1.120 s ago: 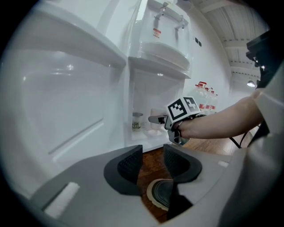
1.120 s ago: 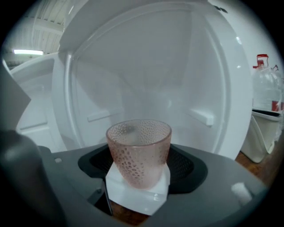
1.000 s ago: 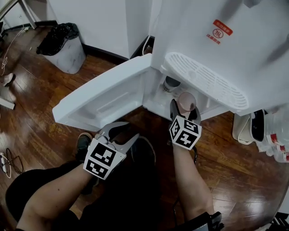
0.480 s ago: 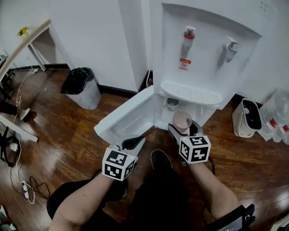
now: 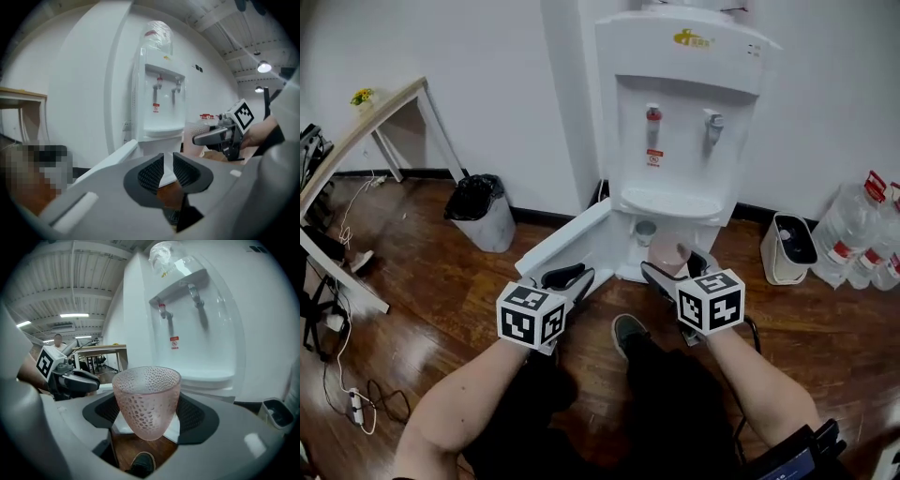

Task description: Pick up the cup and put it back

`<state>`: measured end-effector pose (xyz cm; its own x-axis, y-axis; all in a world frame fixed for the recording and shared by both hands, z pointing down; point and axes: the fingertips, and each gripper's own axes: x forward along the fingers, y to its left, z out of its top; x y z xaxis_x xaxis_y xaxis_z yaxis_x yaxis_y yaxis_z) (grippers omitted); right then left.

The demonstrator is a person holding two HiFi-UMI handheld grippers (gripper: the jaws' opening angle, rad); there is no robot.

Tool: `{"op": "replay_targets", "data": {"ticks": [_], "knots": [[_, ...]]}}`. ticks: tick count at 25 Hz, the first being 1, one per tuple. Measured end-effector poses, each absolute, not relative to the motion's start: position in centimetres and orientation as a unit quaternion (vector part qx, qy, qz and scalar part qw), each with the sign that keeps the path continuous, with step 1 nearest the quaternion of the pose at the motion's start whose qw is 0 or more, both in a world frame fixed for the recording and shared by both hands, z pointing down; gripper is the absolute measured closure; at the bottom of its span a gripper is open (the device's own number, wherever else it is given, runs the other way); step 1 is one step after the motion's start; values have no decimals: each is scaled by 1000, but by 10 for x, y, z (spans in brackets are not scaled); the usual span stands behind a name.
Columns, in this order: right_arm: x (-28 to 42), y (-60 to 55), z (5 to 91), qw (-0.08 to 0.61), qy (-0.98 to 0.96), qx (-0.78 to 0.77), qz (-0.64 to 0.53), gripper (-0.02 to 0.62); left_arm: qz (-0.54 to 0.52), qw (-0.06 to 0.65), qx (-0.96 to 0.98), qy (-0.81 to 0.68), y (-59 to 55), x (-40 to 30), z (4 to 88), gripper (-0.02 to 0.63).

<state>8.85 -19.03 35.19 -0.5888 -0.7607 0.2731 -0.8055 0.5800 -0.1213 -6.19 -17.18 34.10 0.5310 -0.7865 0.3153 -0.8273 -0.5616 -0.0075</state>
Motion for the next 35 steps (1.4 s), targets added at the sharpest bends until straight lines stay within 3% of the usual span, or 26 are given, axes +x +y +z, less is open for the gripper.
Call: {"op": "replay_targets", "data": {"ticks": [9, 13, 17, 20, 30, 35], "knots": [[99, -158, 279, 79, -895, 432, 74, 225, 50, 82, 886, -455, -131, -22, 257, 337], [95, -154, 252, 79, -898, 429, 55, 225, 6, 45, 893, -448, -128, -23, 222, 337], [84, -138, 238, 82, -905, 414, 54, 225, 19, 38, 893, -447, -118, -30, 226, 341], [77, -128, 226, 84, -914, 394, 50, 225, -1, 43, 894, -446, -115, -38, 217, 394], [64, -103, 205, 96, -940, 320, 65, 225, 16, 2, 912, -409, -97, -35, 204, 394], [54, -96, 201, 126, -947, 294, 37, 225, 6, 23, 914, -406, -100, -36, 205, 394]]}}
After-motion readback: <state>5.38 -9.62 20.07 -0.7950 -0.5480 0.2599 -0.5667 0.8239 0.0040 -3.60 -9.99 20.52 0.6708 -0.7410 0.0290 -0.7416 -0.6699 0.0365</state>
